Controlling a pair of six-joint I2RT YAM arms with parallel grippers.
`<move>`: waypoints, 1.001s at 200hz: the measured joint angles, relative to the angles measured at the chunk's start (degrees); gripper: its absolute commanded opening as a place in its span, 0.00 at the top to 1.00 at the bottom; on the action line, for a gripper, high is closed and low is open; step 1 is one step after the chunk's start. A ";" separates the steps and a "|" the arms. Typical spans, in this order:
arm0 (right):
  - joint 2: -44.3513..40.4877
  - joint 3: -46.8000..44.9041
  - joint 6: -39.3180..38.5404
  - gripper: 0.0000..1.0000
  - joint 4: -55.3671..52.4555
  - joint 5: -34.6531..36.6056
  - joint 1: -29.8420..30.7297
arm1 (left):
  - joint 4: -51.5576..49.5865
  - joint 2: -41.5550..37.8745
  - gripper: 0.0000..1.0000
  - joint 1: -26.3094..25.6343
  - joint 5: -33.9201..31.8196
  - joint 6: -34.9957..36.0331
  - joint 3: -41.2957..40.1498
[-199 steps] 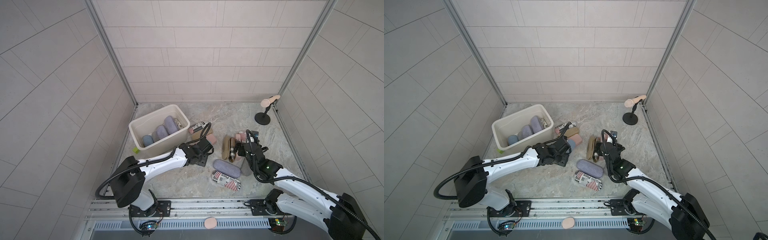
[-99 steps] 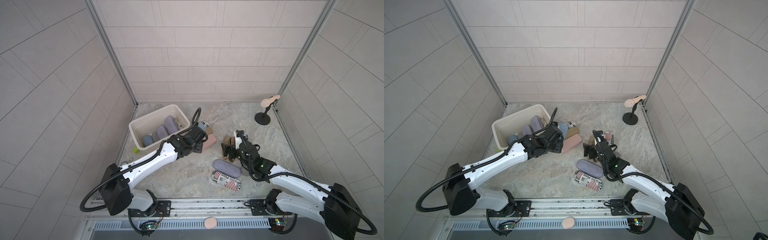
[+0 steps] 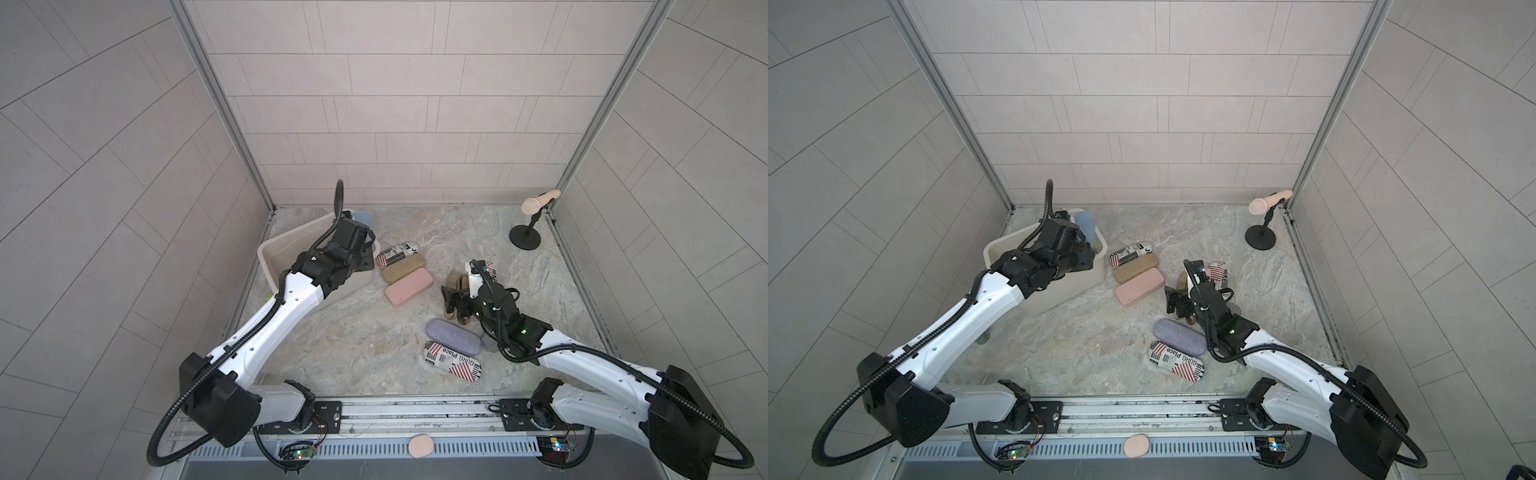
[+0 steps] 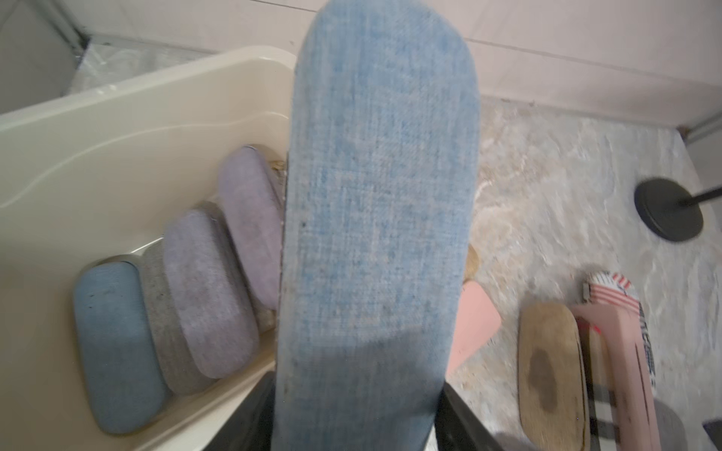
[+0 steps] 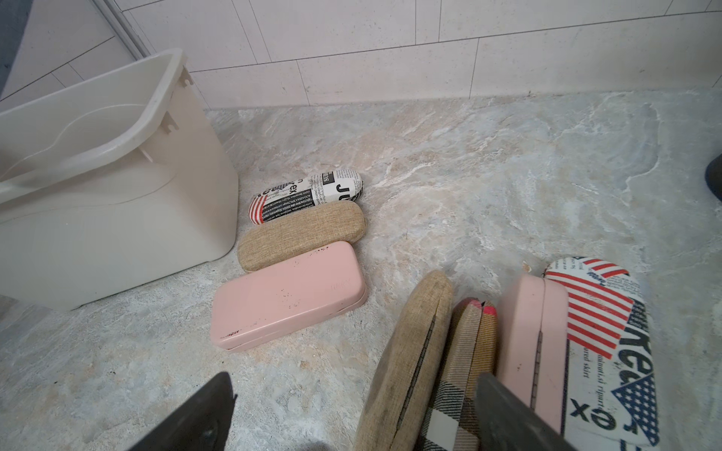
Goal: Put the glasses cases into the storage boxes
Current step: Place the glasses case in the storage box.
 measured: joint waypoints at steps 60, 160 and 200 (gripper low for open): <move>0.04 0.00 -0.20 0.03 -0.07 0.28 0.00 | 7.52 2.40 0.46 10.08 3.37 -8.39 -0.92; 0.04 0.00 -0.39 0.03 -0.26 0.96 0.00 | 18.88 13.14 0.45 12.66 6.27 -19.19 -5.05; 0.04 0.00 -0.39 0.03 -0.28 0.98 0.00 | 20.76 15.23 0.44 13.07 8.17 -19.67 -4.85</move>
